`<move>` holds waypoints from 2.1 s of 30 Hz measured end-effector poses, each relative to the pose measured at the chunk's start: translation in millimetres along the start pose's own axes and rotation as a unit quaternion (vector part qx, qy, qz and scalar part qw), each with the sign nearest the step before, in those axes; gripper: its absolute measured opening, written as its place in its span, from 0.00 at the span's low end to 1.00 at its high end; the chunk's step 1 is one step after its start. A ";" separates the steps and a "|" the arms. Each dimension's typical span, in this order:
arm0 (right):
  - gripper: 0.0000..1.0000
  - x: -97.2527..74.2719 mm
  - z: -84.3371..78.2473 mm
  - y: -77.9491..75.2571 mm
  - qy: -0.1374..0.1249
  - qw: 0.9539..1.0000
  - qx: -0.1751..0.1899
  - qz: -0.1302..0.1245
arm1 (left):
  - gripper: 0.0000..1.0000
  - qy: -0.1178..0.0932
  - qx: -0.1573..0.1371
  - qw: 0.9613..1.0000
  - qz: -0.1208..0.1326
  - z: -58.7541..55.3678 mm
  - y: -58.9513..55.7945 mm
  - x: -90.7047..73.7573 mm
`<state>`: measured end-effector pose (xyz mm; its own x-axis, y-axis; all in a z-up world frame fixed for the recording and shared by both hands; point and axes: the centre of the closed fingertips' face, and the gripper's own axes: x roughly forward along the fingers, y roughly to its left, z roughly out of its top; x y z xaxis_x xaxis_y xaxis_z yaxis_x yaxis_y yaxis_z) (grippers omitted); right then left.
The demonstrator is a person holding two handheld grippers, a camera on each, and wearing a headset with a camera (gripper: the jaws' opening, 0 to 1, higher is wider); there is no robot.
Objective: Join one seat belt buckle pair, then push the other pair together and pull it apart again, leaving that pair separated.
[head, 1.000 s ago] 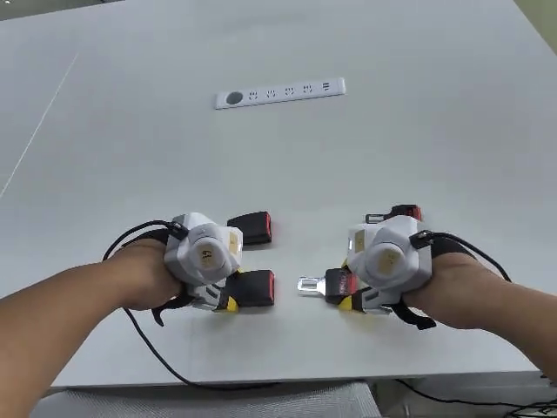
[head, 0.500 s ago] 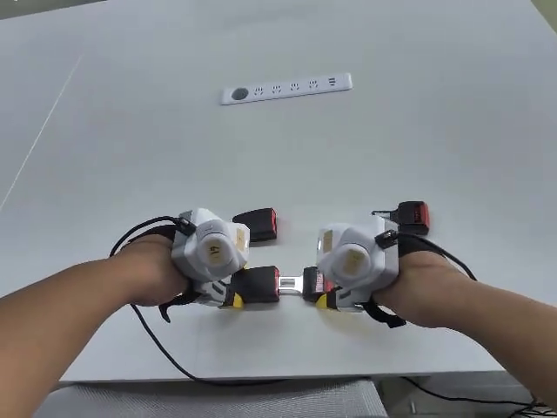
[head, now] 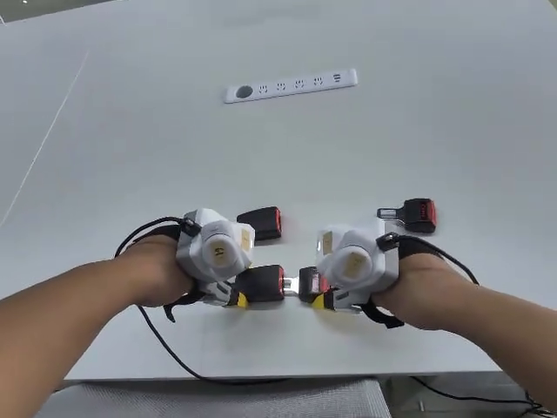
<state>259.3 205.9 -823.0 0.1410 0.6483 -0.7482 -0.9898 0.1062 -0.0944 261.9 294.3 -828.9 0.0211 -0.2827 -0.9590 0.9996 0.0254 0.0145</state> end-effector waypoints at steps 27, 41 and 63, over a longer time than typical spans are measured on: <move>0.31 16.9 13.5 3.2 -0.024 1.000 0.016 0.010 | 0.31 0.020 0.024 0.999 -0.012 -2.3 1.1 1.3; 0.32 10.1 10.5 0.9 -0.027 0.999 0.002 0.018 | 0.31 -0.012 -0.002 1.000 -0.002 3.7 -2.1 2.3; 0.36 10.1 11.3 4.2 -0.003 1.000 -0.001 0.019 | 0.33 -0.003 -0.015 1.000 0.026 1.2 -2.7 -3.3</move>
<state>256.9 221.4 -823.5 0.1036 0.6564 -0.7473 -0.9945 0.0797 -0.0678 259.1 294.0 -825.5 0.0734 -0.2865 -0.9553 0.9961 0.0682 0.0560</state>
